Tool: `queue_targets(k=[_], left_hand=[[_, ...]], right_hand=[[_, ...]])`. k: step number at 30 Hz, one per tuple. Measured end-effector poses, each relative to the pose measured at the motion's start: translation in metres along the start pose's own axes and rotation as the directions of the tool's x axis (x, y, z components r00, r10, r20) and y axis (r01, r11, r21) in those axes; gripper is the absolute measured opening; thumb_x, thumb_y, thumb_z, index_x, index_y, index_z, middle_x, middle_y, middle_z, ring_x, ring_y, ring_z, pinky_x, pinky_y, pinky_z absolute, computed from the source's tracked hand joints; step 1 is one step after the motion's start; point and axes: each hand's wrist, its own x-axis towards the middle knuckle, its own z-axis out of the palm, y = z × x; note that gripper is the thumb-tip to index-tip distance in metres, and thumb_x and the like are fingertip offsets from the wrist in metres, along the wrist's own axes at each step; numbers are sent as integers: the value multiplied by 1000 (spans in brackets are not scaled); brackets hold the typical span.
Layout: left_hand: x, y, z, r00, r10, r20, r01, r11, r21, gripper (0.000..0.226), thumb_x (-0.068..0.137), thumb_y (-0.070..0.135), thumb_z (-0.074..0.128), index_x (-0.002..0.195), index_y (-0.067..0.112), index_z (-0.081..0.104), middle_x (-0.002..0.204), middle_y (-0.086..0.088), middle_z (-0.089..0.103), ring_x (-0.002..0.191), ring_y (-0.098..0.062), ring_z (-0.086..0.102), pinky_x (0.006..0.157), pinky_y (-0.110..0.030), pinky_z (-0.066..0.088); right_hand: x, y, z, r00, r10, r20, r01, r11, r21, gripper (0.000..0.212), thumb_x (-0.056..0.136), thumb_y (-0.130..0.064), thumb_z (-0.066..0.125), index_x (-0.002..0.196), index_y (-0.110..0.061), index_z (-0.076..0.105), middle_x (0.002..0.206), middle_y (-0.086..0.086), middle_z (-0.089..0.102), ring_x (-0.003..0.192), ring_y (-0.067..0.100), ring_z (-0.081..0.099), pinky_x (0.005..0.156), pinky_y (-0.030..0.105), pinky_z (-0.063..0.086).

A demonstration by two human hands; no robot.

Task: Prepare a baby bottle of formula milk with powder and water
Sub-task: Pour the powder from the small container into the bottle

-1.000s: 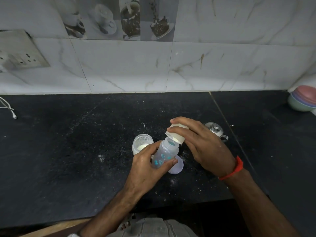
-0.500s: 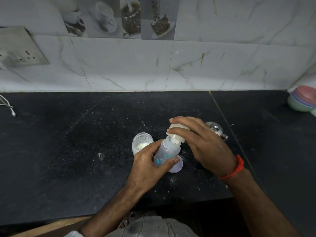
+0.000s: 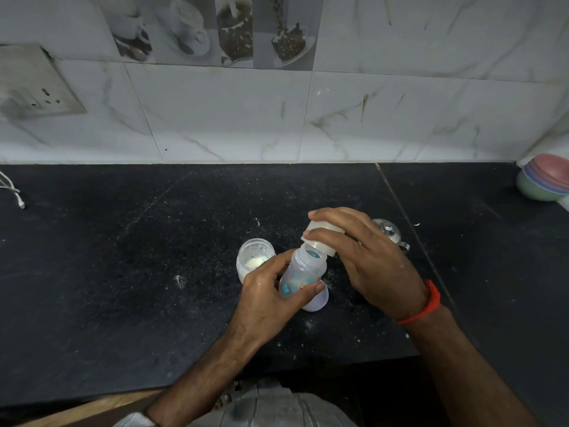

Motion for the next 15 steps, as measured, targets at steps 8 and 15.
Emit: queue_targets(k=[8, 15], left_hand=[[3, 5, 0, 1000, 3, 3, -2, 999, -32, 51, 78, 46, 84, 125, 36, 66, 115, 29, 69, 105, 1, 68, 77, -10, 51], [5, 6, 0, 1000, -1, 0, 1, 999, -41, 51, 79, 45, 85, 125, 35, 68, 113, 29, 71, 104, 2, 68, 76, -10, 51]], right_hand=[[1, 2, 3, 1000, -11, 2, 11, 1000, 24, 36, 108, -19, 41, 128, -7, 69, 144, 14, 59, 129, 35, 57, 103, 47, 52], [3, 2, 3, 1000, 2, -11, -2, 1000, 29, 47, 113, -29, 26, 129, -9, 66, 143, 17, 60, 130, 37, 57, 105, 48, 51]])
